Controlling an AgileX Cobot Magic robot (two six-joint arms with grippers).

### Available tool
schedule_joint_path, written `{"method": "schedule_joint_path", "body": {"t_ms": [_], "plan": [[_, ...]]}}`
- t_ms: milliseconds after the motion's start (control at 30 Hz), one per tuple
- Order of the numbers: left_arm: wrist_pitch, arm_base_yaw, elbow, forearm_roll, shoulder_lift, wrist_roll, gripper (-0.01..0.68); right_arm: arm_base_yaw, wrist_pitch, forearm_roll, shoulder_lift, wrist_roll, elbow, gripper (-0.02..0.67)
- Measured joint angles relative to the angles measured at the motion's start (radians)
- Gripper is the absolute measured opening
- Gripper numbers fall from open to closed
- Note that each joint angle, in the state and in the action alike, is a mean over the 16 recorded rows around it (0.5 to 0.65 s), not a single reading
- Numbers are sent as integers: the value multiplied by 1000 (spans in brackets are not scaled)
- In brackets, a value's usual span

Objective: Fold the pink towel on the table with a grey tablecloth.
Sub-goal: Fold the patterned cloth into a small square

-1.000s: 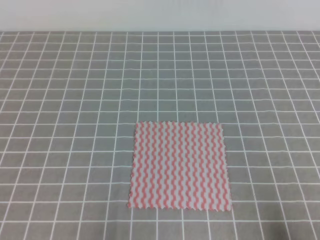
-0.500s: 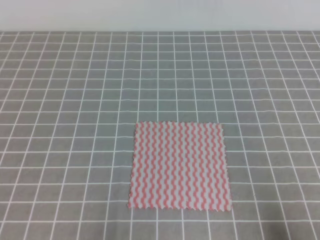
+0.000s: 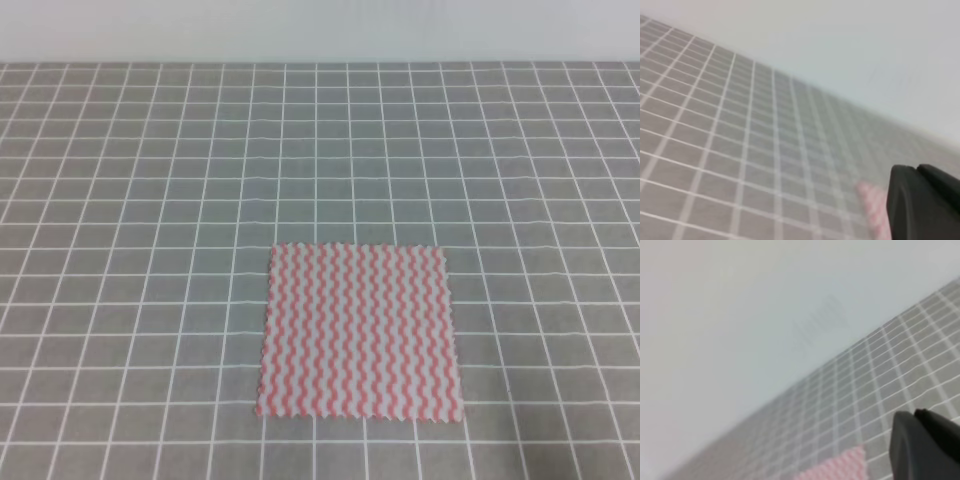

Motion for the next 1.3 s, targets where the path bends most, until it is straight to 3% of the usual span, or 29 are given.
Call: {"method": "schedule_joint_path", "body": {"t_ms": [200, 400, 733, 1100, 1300], "plan": [[-49, 0, 0, -212, 0, 1, -4, 0, -24, 180, 0, 1, -1, -17], [-66, 0, -1, -312, 0, 4, -4, 0, -20, 211, 0, 1, -3, -17], [19, 0, -72, -336, 110, 51, -4, 0, 89, 120, 93, -1, -74, -17], [296, 0, -328, -298, 515, 291, -4, 0, 377, -70, 401, 0, -298, -17], [375, 0, -431, -334, 697, 425, -4, 0, 508, -117, 543, 1, -395, -17]]}}
